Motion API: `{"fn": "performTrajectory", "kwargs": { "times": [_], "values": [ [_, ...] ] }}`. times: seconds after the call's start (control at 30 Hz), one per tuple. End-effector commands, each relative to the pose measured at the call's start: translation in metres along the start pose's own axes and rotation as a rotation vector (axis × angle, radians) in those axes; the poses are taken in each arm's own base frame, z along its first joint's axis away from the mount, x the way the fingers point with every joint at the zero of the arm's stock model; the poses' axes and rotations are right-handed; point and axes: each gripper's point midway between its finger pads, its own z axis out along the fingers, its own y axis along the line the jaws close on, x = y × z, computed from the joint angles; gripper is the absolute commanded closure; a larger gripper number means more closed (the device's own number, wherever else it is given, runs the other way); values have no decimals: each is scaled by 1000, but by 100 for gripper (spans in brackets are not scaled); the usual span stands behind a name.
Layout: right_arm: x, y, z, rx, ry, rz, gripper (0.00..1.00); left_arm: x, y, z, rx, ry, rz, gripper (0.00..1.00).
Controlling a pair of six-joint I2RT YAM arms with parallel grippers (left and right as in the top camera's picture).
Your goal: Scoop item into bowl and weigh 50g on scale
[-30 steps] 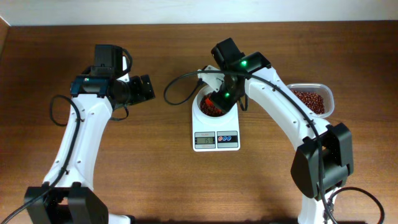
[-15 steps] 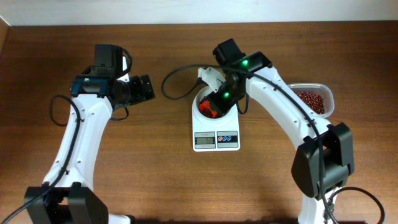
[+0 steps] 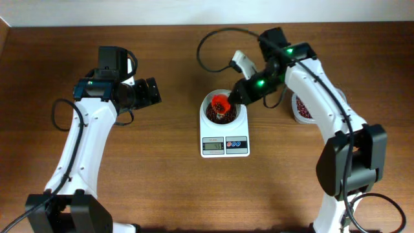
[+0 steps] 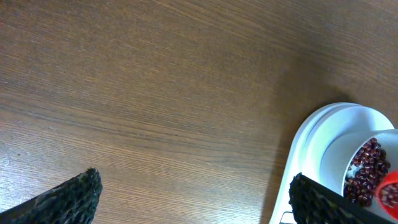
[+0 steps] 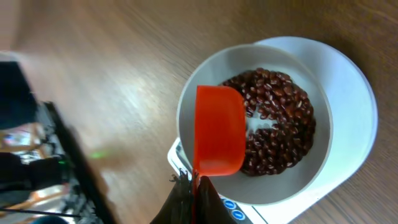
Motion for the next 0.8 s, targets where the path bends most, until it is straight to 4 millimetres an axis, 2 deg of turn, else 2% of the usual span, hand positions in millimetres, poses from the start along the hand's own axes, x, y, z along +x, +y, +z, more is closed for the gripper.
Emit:
{"fn": "performTrajectory", "kwargs": {
  "times": [0.0, 0.13, 0.53, 0.77],
  "values": [
    [-3, 6, -6, -123, -42, 47, 96, 0, -3, 2, 8, 5, 6, 1],
    [-3, 0, -10, -117, -51, 57, 96, 0, -3, 2, 7, 6, 6, 1],
    [-7, 1, -12, -114, -62, 41, 96, 0, -3, 2, 7, 6, 7, 1],
    [-22, 7, -34, -42, -97, -10, 96, 0, -3, 2, 8, 6, 7, 1]
  ]
}}
